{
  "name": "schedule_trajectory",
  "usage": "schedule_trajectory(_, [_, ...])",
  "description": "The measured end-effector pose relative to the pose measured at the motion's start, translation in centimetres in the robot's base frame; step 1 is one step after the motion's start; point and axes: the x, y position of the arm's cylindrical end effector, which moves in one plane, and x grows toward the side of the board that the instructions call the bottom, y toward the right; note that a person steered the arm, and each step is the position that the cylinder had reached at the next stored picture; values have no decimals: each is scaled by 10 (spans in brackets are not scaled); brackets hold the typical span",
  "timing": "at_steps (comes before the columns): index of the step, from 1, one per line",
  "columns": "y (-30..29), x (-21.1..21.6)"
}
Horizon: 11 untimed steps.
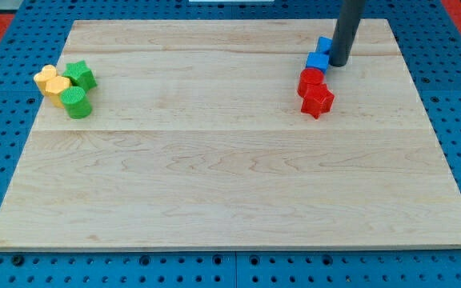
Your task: Move blue cube towards center
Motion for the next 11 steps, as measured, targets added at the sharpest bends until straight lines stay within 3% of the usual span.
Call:
schedule_trajectory(2, [-36,-18])
schedule_trajectory(4, [5,4])
schedule_trajectory(7, [-96,3])
schedule_trajectory(11, [-126,27])
